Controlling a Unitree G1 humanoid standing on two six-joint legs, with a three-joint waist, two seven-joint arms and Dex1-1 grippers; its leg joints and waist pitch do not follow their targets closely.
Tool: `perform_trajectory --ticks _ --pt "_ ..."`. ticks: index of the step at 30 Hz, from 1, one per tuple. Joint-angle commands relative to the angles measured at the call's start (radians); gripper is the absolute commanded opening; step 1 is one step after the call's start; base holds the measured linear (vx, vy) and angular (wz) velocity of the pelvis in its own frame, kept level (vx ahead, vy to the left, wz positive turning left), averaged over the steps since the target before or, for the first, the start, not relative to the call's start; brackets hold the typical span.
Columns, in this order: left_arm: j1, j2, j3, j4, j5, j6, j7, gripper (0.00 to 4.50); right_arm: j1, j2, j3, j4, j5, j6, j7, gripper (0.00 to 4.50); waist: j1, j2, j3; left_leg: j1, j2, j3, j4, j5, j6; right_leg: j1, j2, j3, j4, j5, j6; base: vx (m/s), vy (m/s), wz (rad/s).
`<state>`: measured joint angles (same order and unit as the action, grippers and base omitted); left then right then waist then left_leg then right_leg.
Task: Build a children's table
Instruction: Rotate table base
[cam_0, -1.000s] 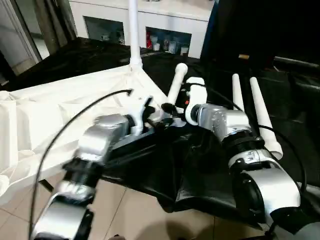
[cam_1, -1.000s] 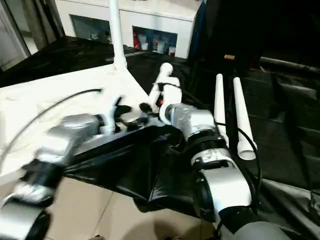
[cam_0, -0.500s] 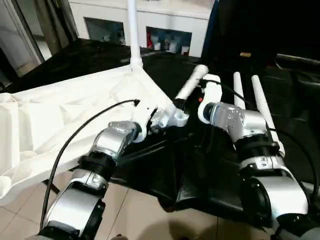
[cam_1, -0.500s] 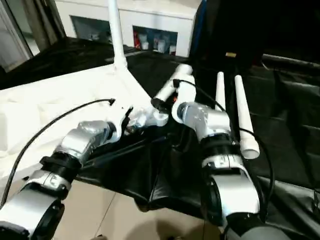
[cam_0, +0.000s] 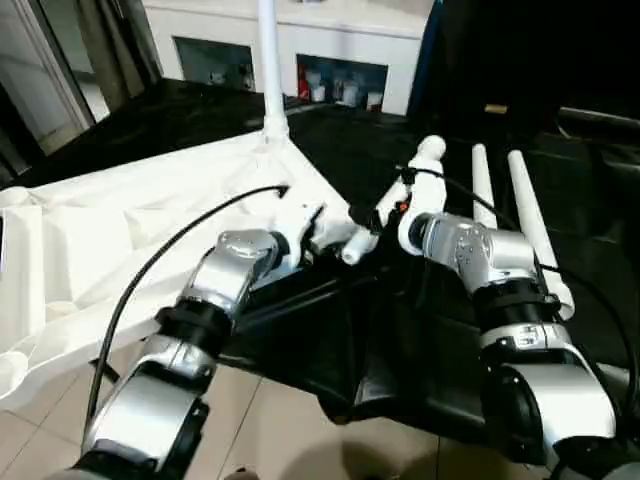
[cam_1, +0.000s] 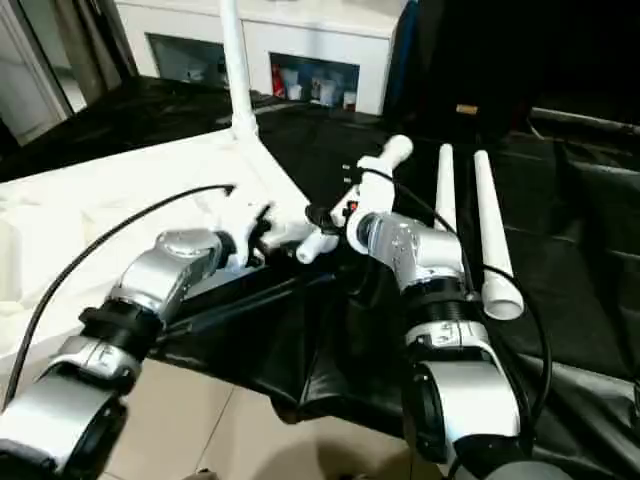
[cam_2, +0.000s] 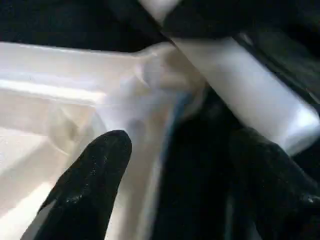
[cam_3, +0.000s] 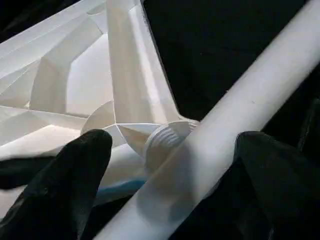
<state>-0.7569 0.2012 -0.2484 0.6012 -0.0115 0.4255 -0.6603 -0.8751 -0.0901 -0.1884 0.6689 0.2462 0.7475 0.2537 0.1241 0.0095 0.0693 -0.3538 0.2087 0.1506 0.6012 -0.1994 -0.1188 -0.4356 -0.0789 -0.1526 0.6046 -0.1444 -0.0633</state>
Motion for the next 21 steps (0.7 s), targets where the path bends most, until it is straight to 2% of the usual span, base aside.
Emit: perform_trajectory --ticks 1,5,6,7,9,10,12,13,15,16,21 --pt "0.019 0.033 -0.032 -0.047 0.024 0.035 -0.049 4.01 0.007 0.001 0.004 -0.031 0.01 0.021 -0.008 4.5 0.005 0.009 -0.097 -0.008 0.01 0.005 -0.056 -0.057 0.052 0.093 -0.07 0.062 -0.073 -0.252 -0.079 0.0 0.0 0.0" --pt "0.022 0.063 -0.03 -0.075 0.041 0.058 -0.049 4.45 0.008 -0.001 0.005 -0.034 0.01 0.022 -0.006 4.5 0.004 0.012 -0.096 -0.005 0.01 0.006 -0.057 -0.074 0.041 0.091 -0.068 0.062 -0.077 -0.27 -0.068 0.0 0.0 0.0" --pt "0.018 0.066 -0.021 -0.079 0.037 0.063 -0.04 4.49 0.009 -0.004 0.006 -0.037 0.008 0.023 -0.006 4.5 0.004 0.012 -0.096 -0.005 0.01 0.006 -0.056 -0.075 0.039 0.092 -0.068 0.062 -0.077 -0.271 -0.067 0.0 0.0 0.0" --pt "0.008 0.06 -0.007 -0.077 0.03 0.066 -0.022 4.5 0.011 -0.008 0.006 -0.041 0.008 0.025 -0.005 4.5 0.004 0.007 -0.096 -0.005 0.009 0.006 -0.057 -0.075 0.037 0.093 -0.068 0.062 -0.076 -0.276 -0.065 0.0 0.0 0.0" --pt "-0.002 0.048 0.016 -0.076 0.016 0.073 0.001 4.5 0.015 -0.013 0.004 -0.045 0.007 0.027 -0.006 4.5 0.005 0.009 -0.097 -0.006 0.008 0.007 -0.055 -0.065 0.04 0.093 -0.066 0.062 -0.077 -0.269 -0.061 0.0 0.0 0.0" --pt "-0.023 0.007 0.075 -0.092 -0.043 0.101 0.028 4.5 0.026 -0.019 -0.002 -0.053 0.008 0.03 -0.012 4.5 0.006 0.009 -0.098 -0.007 0.007 0.009 -0.053 -0.057 0.041 0.093 -0.066 0.064 -0.074 -0.253 -0.067 0.0 0.0 0.0" --pt "-0.031 -0.016 0.104 -0.105 -0.08 0.123 0.027 4.5 0.03 -0.021 -0.003 -0.055 0.007 0.032 -0.014 4.5 0.014 0.008 -0.1 -0.006 0.01 0.007 -0.053 -0.048 0.044 0.092 -0.067 0.064 -0.072 -0.241 -0.08 0.0 0.0 0.0" --pt "-0.037 -0.032 0.121 -0.11 -0.103 0.142 0.026 4.5 0.032 -0.022 -0.003 -0.056 0.007 0.032 -0.014 4.5 0.017 0.013 -0.1 -0.008 0.01 0.007 -0.052 -0.045 0.046 0.091 -0.067 0.064 -0.07 -0.227 -0.09 0.0 0.0 0.0" --pt "-0.042 -0.048 0.134 -0.114 -0.121 0.155 0.025 4.5 0.033 -0.021 -0.003 -0.058 0.007 0.033 -0.015 4.5 0.019 0.009 -0.1 -0.009 0.008 0.008 -0.051 -0.043 0.05 0.093 -0.066 0.063 -0.069 -0.216 -0.095 0.0 0.0 0.0" --pt "-0.048 -0.082 0.145 -0.113 -0.15 0.181 0.01 4.5 0.033 -0.021 -0.002 -0.069 0.007 0.036 -0.017 4.5 0.018 0.011 -0.099 -0.011 0.006 0.008 -0.051 -0.047 0.053 0.094 -0.067 0.063 -0.071 -0.221 -0.094 0.0 0.0 0.0" --pt "-0.039 -0.112 0.125 -0.111 -0.155 0.204 -0.005 4.5 0.035 -0.033 0.016 -0.089 -0.012 0.023 -0.021 4.5 0.02 0.012 -0.099 -0.013 0.0 0.009 -0.049 -0.052 0.067 0.096 -0.062 0.058 -0.083 -0.274 -0.048 0.0 0.0 0.0"
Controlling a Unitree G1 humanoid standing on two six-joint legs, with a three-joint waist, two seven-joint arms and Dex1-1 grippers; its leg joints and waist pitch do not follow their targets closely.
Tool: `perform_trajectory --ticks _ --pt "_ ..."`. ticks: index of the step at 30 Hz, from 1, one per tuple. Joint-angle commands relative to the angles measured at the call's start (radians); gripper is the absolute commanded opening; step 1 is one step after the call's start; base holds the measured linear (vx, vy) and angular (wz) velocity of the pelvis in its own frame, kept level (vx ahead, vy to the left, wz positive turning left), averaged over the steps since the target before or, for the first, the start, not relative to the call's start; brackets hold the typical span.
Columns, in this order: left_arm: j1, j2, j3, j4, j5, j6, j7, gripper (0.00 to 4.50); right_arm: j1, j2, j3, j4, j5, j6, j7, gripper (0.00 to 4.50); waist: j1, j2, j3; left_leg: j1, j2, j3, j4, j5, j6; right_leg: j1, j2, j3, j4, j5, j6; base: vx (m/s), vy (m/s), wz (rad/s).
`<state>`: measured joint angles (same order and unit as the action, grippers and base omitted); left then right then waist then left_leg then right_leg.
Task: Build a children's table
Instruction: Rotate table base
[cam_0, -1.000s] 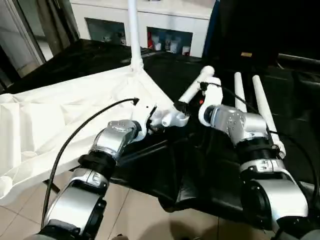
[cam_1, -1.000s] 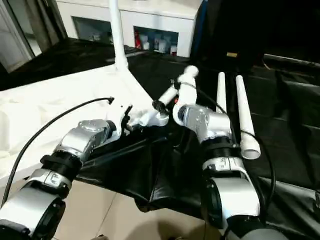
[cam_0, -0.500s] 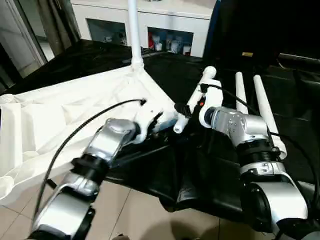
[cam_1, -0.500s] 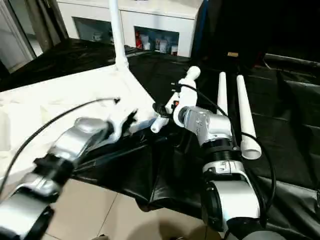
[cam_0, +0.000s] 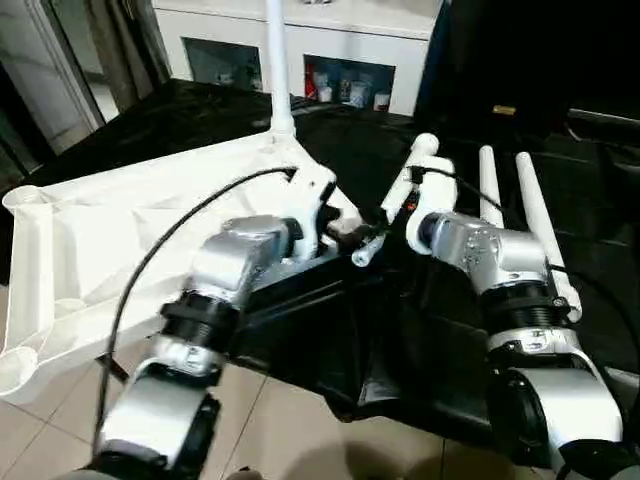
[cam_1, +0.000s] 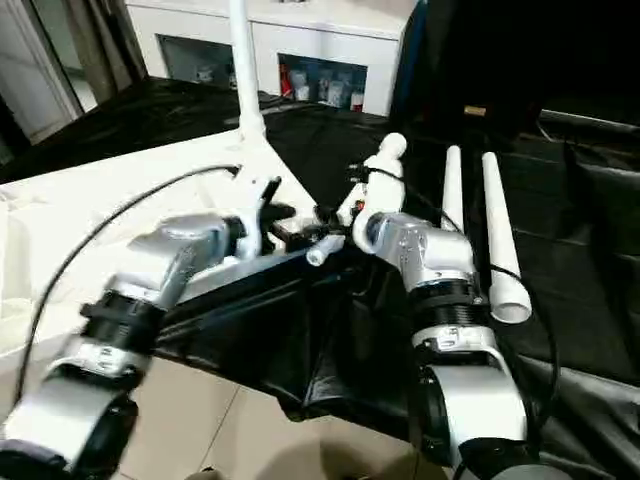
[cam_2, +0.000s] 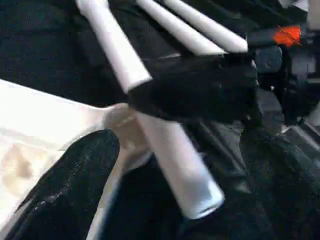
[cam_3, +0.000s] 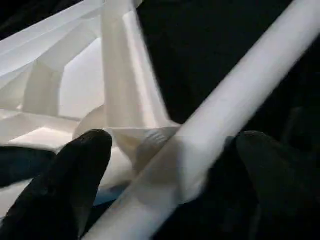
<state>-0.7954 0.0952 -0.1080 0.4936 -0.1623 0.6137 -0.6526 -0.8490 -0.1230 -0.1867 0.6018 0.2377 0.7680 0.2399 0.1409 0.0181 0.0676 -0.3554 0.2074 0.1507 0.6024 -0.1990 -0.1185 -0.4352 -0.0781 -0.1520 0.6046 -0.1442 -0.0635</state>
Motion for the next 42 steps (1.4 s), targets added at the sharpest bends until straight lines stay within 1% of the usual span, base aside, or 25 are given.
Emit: perform_trajectory --ticks 1,5,9,15,16,17,18,20,21,22,24,25,26,28,30,31,33,34,35,36,37,38,39,40,42 --pt "0.002 -0.008 -0.024 0.002 0.005 0.014 -0.01 4.5 0.007 0.0 0.007 -0.026 0.002 0.007 -0.009 4.5 0.002 0.004 -0.098 -0.012 0.001 0.008 -0.051 -0.051 0.069 0.096 -0.062 0.056 -0.084 -0.282 -0.038 0.0 0.0 0.0" --pt "0.004 -0.014 -0.045 0.026 0.028 0.014 0.01 4.5 0.008 0.002 -0.014 -0.038 0.02 0.023 -0.017 4.5 0.002 0.006 -0.099 -0.012 -0.001 0.009 -0.05 -0.049 0.075 0.093 -0.057 0.053 -0.089 -0.3 -0.015 0.0 0.0 0.0" --pt "-0.007 -0.026 -0.058 0.071 0.051 -0.007 0.032 4.5 0.015 -0.002 -0.012 -0.041 0.019 0.026 -0.015 4.5 0.001 0.009 -0.102 -0.01 -0.001 0.008 -0.051 -0.051 0.074 0.093 -0.056 0.051 -0.091 -0.298 -0.004 0.0 0.0 0.0" --pt "-0.02 -0.057 -0.088 0.169 0.092 -0.064 0.078 4.5 0.025 0.003 -0.011 -0.034 0.021 0.027 -0.02 4.5 0.003 0.01 -0.106 -0.012 0.003 0.005 -0.051 -0.028 0.086 0.095 -0.057 0.054 -0.085 -0.228 -0.03 0.0 0.0 0.0" --pt "-0.017 -0.069 -0.093 0.182 0.095 -0.072 0.082 4.5 0.028 0.005 -0.011 -0.039 0.022 0.031 -0.022 4.5 0.004 0.014 -0.107 -0.012 0.006 0.003 -0.05 -0.022 0.085 0.096 -0.061 0.055 -0.08 -0.213 -0.04 0.0 0.0 0.0" --pt "-0.014 -0.087 -0.099 0.199 0.102 -0.089 0.092 4.5 0.03 0.007 -0.01 -0.044 0.024 0.035 -0.024 4.5 0.003 0.017 -0.106 -0.012 0.005 0.005 -0.048 -0.023 0.089 0.095 -0.06 0.055 -0.083 -0.207 -0.051 0.0 0.0 0.0" --pt "-0.014 -0.087 -0.099 0.199 0.102 -0.089 0.092 4.5 0.03 0.007 -0.01 -0.044 0.024 0.035 -0.024 4.5 0.002 0.013 -0.105 -0.013 0.005 0.005 -0.049 -0.026 0.09 0.095 -0.059 0.055 -0.084 -0.207 -0.054 0.0 0.0 0.0" --pt "-0.008 -0.106 -0.101 0.192 0.095 -0.095 0.083 4.5 0.033 0.007 -0.01 -0.058 0.026 0.042 -0.026 4.5 0.003 0.013 -0.105 -0.011 0.003 0.008 -0.048 -0.031 0.096 0.095 -0.06 0.055 -0.085 -0.212 -0.061 0.0 0.0 0.0" --pt "-0.008 -0.112 -0.097 0.183 0.087 -0.098 0.076 4.5 0.035 0.002 -0.009 -0.07 0.025 0.043 -0.025 4.5 0.005 0.018 -0.107 -0.011 0.005 0.006 -0.048 -0.027 0.098 0.095 -0.06 0.056 -0.083 -0.211 -0.066 0.0 0.0 0.0" --pt "-0.011 -0.118 -0.09 0.177 0.077 -0.112 0.062 4.5 0.039 -0.007 -0.009 -0.093 0.024 0.04 -0.022 4.5 0.004 0.016 -0.106 -0.012 0.005 0.007 -0.047 -0.027 0.1 0.096 -0.06 0.055 -0.085 -0.211 -0.065 0.0 0.0 0.0" --pt "-0.012 -0.122 -0.08 0.167 0.066 -0.127 0.053 4.5 0.044 -0.019 -0.015 -0.128 0.027 0.036 -0.022 4.5 0.005 0.015 -0.105 -0.014 0.003 0.007 -0.048 -0.031 0.102 0.098 -0.06 0.054 -0.087 -0.226 -0.057 0.0 0.0 0.0" --pt "-0.012 -0.134 -0.065 0.152 0.039 -0.116 0.036 4.5 0.057 -0.04 -0.019 -0.165 0.016 0.028 -0.033 4.5 0.004 0.014 -0.106 -0.014 0.003 0.006 -0.048 -0.03 0.101 0.099 -0.059 0.054 -0.086 -0.229 -0.05 0.0 0.0 0.0" --pt "-0.013 -0.139 -0.06 0.147 0.03 -0.108 0.031 4.5 0.061 -0.046 -0.02 -0.176 0.012 0.026 -0.037 4.5 0.004 0.009 -0.104 -0.015 0.002 0.008 -0.048 -0.03 0.101 0.099 -0.059 0.054 -0.089 -0.235 -0.044 0.0 0.0 0.0" --pt "-0.014 -0.169 -0.04 0.142 -0.009 -0.073 0.01 4.5 0.088 -0.076 -0.03 -0.227 -0.002 0.032 -0.053 4.5 0.006 0.012 -0.105 -0.014 -0.001 0.009 -0.047 -0.027 0.1 0.098 -0.058 0.053 -0.09 -0.251 -0.035 0.0 0.0 0.0" --pt "-0.013 -0.184 -0.048 0.154 -0.009 -0.074 -0.002 4.5 0.107 -0.091 -0.04 -0.258 -0.004 0.044 -0.059 4.5 0.004 0.014 -0.105 -0.015 -0.003 0.01 -0.046 -0.026 0.106 0.098 -0.055 0.052 -0.093 -0.254 -0.03 0.0 0.0 0.0" --pt "-0.012 -0.19 -0.06 0.164 0.0 -0.08 -0.007 4.5 0.119 -0.101 -0.045 -0.274 -0.006 0.053 -0.06 4.5 0.005 0.011 -0.106 -0.016 -0.004 0.011 -0.045 -0.021 0.115 0.098 -0.053 0.051 -0.094 -0.251 -0.022 0.0 0.0 0.0" --pt "-0.011 -0.195 -0.077 0.178 0.015 -0.088 -0.01 4.5 0.132 -0.112 -0.048 -0.289 -0.007 0.065 -0.058 4.5 0.003 0.014 -0.106 -0.018 -0.008 0.012 -0.044 -0.021 0.126 0.099 -0.051 0.049 -0.097 -0.263 -0.017 0.0 0.0 0.0" --pt "-0.013 -0.201 -0.099 0.21 0.043 -0.111 0.003 4.5 0.157 -0.134 -0.036 -0.304 -0.021 0.074 -0.049 4.5 0.001 0.021 -0.105 -0.021 -0.012 0.012 -0.043 -0.023 0.132 0.099 -0.047 0.047 -0.102 -0.278 -0.002 0.0 0.0 0.0" --pt "-0.014 -0.204 -0.105 0.221 0.05 -0.117 0.007 4.5 0.165 -0.142 -0.032 -0.309 -0.024 0.077 -0.046 4.5 -0.001 0.018 -0.106 -0.021 -0.013 0.013 -0.042 -0.025 0.136 0.1 -0.043 0.044 -0.107 -0.288 0.018 0.0 0.0 0.0" --pt "-0.021 -0.208 -0.117 0.254 0.073 -0.139 0.025 4.5 0.19 -0.16 -0.02 -0.329 -0.032 0.087 -0.038 4.5 -0.003 0.021 -0.108 -0.02 -0.014 0.013 -0.043 -0.026 0.136 0.1 -0.042 0.043 -0.106 -0.292 0.023 0.0 0.0 0.0" --pt "-0.024 -0.207 -0.12 0.262 0.079 -0.143 0.033 4.5 0.2 -0.164 -0.015 -0.341 -0.029 0.092 -0.037 4.5 -0.004 0.022 -0.109 -0.019 -0.017 0.015 -0.041 -0.033 0.141 0.099 -0.038 0.041 -0.113 -0.305 0.042 0.0 0.0 0.0" --pt "-0.032 -0.205 -0.121 0.281 0.089 -0.155 0.047 4.5 0.21 -0.169 -0.007 -0.355 -0.027 0.1 -0.032 4.5 -0.009 0.027 -0.11 -0.024 -0.02 0.013 -0.042 -0.033 0.142 0.103 -0.037 0.037 -0.114 -0.313 0.053 0.0 0.0 0.0" --pt "-0.038 -0.203 -0.122 0.295 0.096 -0.162 0.057 4.5 0.218 -0.172 -0.002 -0.365 -0.025 0.105 -0.029 4.5 -0.011 0.026 -0.11 -0.024 -0.02 0.014 -0.042 -0.037 0.145 0.102 -0.036 0.035 -0.119 -0.322 0.061 0.0 0.0 0.0" --pt "-0.045 -0.199 -0.125 0.313 0.107 -0.175 0.07 4.5 0.227 -0.176 0.007 -0.378 -0.025 0.109 -0.026 4.5 -0.019 0.028 -0.112 -0.023 -0.019 0.013 -0.043 -0.042 0.148 0.102 -0.034 0.032 -0.122 -0.328 0.064 0.0 0.0 0.0" --pt "-0.06 -0.193 -0.118 0.354 0.123 -0.196 0.1 4.5 0.242 -0.177 0.018 -0.402 -0.025 0.119 -0.023 4.5 -0.031 0.033 -0.111 -0.023 -0.025 0.016 -0.04 -0.059 0.15 0.096 -0.028 0.027 -0.13 -0.353 0.074 0.0 0.0 0.0"
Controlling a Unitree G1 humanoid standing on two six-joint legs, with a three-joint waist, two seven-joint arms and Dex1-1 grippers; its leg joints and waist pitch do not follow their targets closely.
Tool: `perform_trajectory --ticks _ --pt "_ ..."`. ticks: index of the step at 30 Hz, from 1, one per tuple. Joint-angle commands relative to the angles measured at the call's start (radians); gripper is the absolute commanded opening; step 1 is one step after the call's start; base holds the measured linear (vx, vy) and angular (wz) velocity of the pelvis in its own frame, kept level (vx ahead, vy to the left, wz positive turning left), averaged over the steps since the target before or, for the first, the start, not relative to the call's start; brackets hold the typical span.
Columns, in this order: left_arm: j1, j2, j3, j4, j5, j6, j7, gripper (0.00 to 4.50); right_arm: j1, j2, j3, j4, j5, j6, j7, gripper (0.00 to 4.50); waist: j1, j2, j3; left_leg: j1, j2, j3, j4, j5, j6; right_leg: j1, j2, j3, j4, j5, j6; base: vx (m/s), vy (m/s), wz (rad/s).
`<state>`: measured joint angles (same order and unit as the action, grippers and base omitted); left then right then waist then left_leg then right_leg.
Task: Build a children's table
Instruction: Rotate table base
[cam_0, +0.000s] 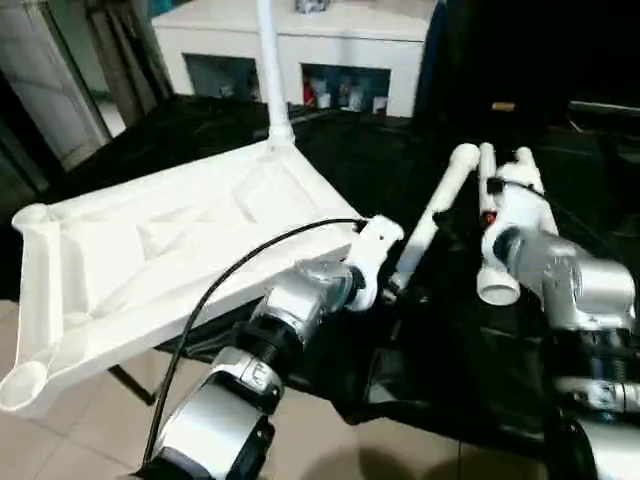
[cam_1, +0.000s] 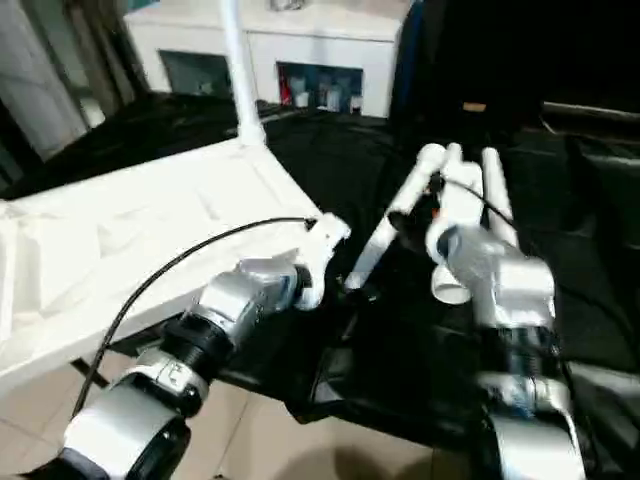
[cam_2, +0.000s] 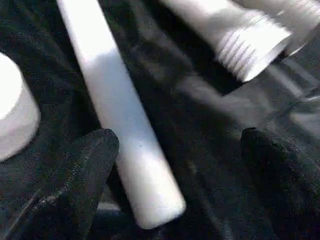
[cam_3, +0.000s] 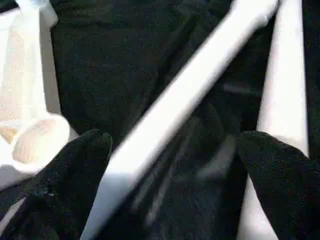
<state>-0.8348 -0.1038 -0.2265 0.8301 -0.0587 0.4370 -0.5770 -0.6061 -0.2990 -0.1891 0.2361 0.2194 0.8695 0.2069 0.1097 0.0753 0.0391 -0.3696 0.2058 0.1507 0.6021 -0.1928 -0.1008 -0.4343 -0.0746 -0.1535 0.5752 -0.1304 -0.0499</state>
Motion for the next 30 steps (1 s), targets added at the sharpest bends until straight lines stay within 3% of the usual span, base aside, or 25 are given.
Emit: perform_trajectory --ticks 1,4,9,11,14,20,30 --pt "-0.029 0.016 -0.006 0.051 0.041 -0.049 0.053 4.5 0.007 0.0 0.027 -0.052 -0.005 0.026 0.012 4.5 -0.005 -0.025 -0.083 -0.01 -0.023 0.015 -0.04 -0.075 0.133 0.096 -0.032 0.025 -0.104 -0.382 0.065 0.0 0.0 0.0" --pt "-0.035 0.025 -0.018 0.088 0.062 -0.083 0.068 4.5 0.011 0.0 0.035 -0.069 -0.001 0.037 0.02 4.5 -0.017 -0.026 -0.083 -0.009 -0.024 0.015 -0.041 -0.092 0.137 0.095 -0.029 0.019 -0.112 -0.405 0.084 0.0 0.0 0.0" --pt "-0.037 0.019 -0.014 0.126 0.061 -0.099 0.047 4.5 0.013 -0.007 0.052 -0.081 0.004 0.05 0.032 4.5 -0.026 -0.023 -0.087 -0.008 -0.013 0.01 -0.044 -0.065 0.155 0.096 -0.038 0.023 -0.108 -0.362 0.041 0.0 0.0 0.0" --pt "-0.045 0.011 0.007 0.163 0.052 -0.116 0.052 4.21 0.011 -0.019 0.068 -0.084 0.006 0.059 0.049 4.5 -0.023 -0.029 -0.088 -0.005 -0.012 0.012 -0.043 -0.061 0.162 0.095 -0.044 0.028 -0.104 -0.355 0.017 0.0 0.0 0.0" --pt "-0.053 0.009 0.018 0.193 0.05 -0.131 0.052 4.11 0.011 -0.025 0.077 -0.086 0.006 0.066 0.064 4.5 -0.019 -0.031 -0.089 -0.006 -0.009 0.012 -0.043 -0.043 0.171 0.096 -0.047 0.032 -0.098 -0.332 0.003 0.0 0.0 0.0" --pt "-0.065 0.013 0.034 0.22 0.044 -0.136 0.032 3.44 0.006 -0.023 0.088 -0.085 0.007 0.066 0.07 4.5 -0.015 -0.03 -0.09 -0.008 -0.006 0.01 -0.042 -0.005 0.182 0.098 -0.055 0.038 -0.09 -0.304 -0.022 0.0 0.0 0.0" --pt "-0.074 0.015 0.054 0.24 0.046 -0.154 0.016 2.48 0.011 -0.029 0.097 -0.085 0.004 0.064 0.078 4.5 -0.013 -0.032 -0.088 -0.008 -0.006 0.012 -0.043 -0.014 0.175 0.099 -0.056 0.039 -0.091 -0.319 -0.019 0.0 0.0 0.0"
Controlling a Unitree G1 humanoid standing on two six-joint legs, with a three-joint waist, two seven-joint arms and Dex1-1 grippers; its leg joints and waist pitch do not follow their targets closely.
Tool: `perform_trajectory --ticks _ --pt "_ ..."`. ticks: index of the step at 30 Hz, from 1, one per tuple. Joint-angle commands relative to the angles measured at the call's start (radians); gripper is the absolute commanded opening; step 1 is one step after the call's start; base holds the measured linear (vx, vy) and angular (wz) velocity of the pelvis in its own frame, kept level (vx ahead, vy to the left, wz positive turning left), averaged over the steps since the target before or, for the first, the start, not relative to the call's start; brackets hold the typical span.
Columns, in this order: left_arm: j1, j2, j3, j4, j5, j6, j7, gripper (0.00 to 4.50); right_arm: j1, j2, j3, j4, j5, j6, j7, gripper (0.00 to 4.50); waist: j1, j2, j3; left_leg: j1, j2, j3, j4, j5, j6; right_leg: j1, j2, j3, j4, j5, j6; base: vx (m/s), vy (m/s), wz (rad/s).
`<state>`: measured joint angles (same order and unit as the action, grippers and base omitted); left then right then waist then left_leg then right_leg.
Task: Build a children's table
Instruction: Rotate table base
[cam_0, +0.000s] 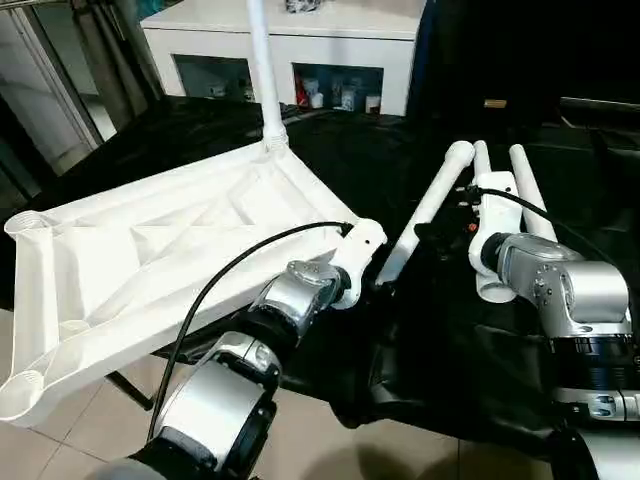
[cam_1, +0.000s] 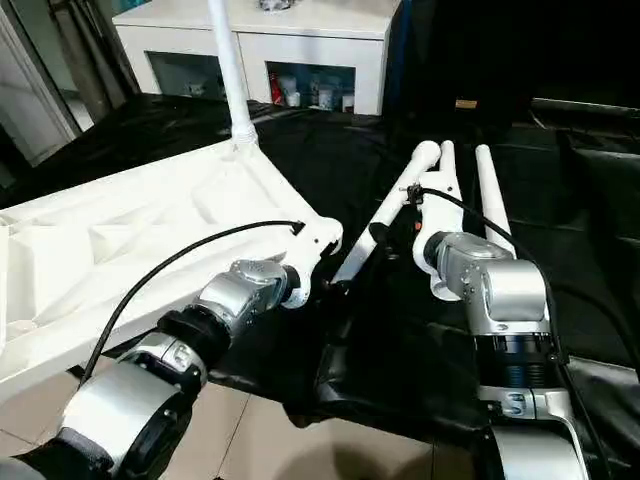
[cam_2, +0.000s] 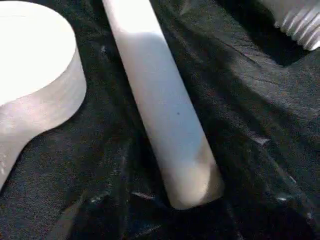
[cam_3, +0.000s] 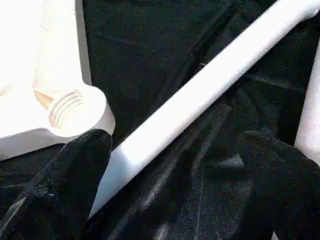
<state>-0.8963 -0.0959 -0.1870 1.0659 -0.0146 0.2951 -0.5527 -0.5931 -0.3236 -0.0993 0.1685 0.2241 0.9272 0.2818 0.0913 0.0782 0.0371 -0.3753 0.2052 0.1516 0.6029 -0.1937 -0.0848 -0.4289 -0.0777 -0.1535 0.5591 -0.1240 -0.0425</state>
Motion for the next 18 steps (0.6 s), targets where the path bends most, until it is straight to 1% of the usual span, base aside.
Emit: perform_trajectory --ticks 1,2,4,5,7,8,12,13,14,16,17,18 --pt "-0.012 0.01 0.014 0.003 0.005 -0.016 -0.01 2.42 -0.001 -0.004 0.007 -0.018 -0.001 0.006 0.002 4.5 0.005 -0.033 -0.085 -0.002 -0.005 0.011 -0.044 -0.013 0.159 0.093 -0.053 0.039 -0.076 -0.328 -0.028 0.0 0.0 0.0" --pt "-0.012 0.014 0.013 0.002 0.009 -0.022 -0.008 2.42 -0.001 -0.004 0.007 -0.018 -0.001 0.005 0.002 4.5 0.005 -0.035 -0.086 -0.003 -0.005 0.01 -0.044 -0.011 0.16 0.093 -0.053 0.039 -0.075 -0.323 -0.029 0.0 0.0 0.0" --pt "-0.011 0.025 0.001 0.001 0.024 -0.039 -0.005 2.13 -0.002 -0.004 0.007 -0.013 -0.003 0.0 0.0 4.5 0.005 -0.034 -0.086 -0.003 -0.005 0.01 -0.044 -0.011 0.16 0.093 -0.053 0.039 -0.074 -0.322 -0.028 0.0 0.0 0.0" --pt "-0.01 0.031 -0.008 -0.001 0.034 -0.049 -0.005 2.13 -0.001 -0.004 0.007 -0.012 -0.004 -0.002 0.0 4.5 0.005 -0.034 -0.086 -0.002 -0.005 0.01 -0.044 -0.012 0.16 0.093 -0.052 0.039 -0.074 -0.322 -0.027 0.0 0.0 0.0" --pt "-0.005 0.045 -0.013 -0.019 0.04 -0.056 -0.007 1.94 -0.003 -0.005 0.005 -0.005 -0.006 -0.009 -0.002 4.5 0.006 -0.034 -0.086 -0.001 -0.003 0.009 -0.045 -0.008 0.159 0.092 -0.054 0.04 -0.072 -0.317 -0.028 0.0 0.0 0.0" --pt "-0.001 0.053 -0.014 -0.033 0.042 -0.058 -0.011 1.85 -0.003 -0.005 0.002 -0.001 -0.008 -0.014 -0.004 4.5 0.008 -0.037 -0.087 -0.002 -0.002 0.008 -0.045 -0.003 0.158 0.093 -0.055 0.041 -0.07 -0.309 -0.031 0.0 0.0 0.0" --pt "0.011 0.071 -0.016 -0.068 0.044 -0.071 -0.034 1.53 -0.006 -0.004 -0.004 0.01 -0.01 -0.023 -0.009 4.5 0.01 -0.034 -0.087 0.0 0.0 0.009 -0.045 0.003 0.158 0.091 -0.057 0.043 -0.066 -0.299 -0.046 0.0 0.0 0.0" --pt "0.018 0.078 -0.019 -0.084 0.045 -0.085 -0.051 1.49 -0.008 -0.003 -0.004 0.014 -0.01 -0.027 -0.01 4.5 0.013 -0.04 -0.087 -0.001 0.001 0.009 -0.045 0.005 0.159 0.092 -0.058 0.043 -0.063 -0.296 -0.049 0.0 0.0 0.0" --pt "0.035 0.091 -0.026 -0.118 0.044 -0.108 -0.086 1.46 -0.012 -0.002 -0.005 0.022 -0.01 -0.034 -0.009 4.5 0.016 -0.043 -0.087 -0.001 0.003 0.008 -0.046 0.01 0.159 0.093 -0.063 0.045 -0.061 -0.297 -0.053 0.0 0.0 0.0" --pt "0.047 0.101 -0.027 -0.146 0.041 -0.104 -0.103 1.38 -0.017 -0.001 -0.006 0.027 -0.01 -0.039 -0.009 4.5 0.019 -0.041 -0.087 -0.001 0.002 0.01 -0.045 0.014 0.158 0.09 -0.062 0.046 -0.061 -0.298 -0.054 0.0 0.0 0.0" --pt "0.047 0.101 -0.027 -0.146 0.041 -0.104 -0.103 1.35 -0.017 -0.001 -0.006 0.027 -0.01 -0.039 -0.009 4.5 0.02 -0.039 -0.088 0.001 0.005 0.01 -0.045 0.015 0.157 0.09 -0.063 0.047 -0.059 -0.295 -0.056 0.0 0.0 0.0" --pt "0.062 0.126 -0.01 -0.217 0.026 -0.083 -0.097 1.33 -0.028 -0.002 -0.015 0.041 -0.009 -0.081 -0.003 4.5 0.023 -0.039 -0.088 0.002 0.006 0.01 -0.045 0.016 0.156 0.088 -0.062 0.047 -0.059 -0.293 -0.058 0.0 0.0 0.0"
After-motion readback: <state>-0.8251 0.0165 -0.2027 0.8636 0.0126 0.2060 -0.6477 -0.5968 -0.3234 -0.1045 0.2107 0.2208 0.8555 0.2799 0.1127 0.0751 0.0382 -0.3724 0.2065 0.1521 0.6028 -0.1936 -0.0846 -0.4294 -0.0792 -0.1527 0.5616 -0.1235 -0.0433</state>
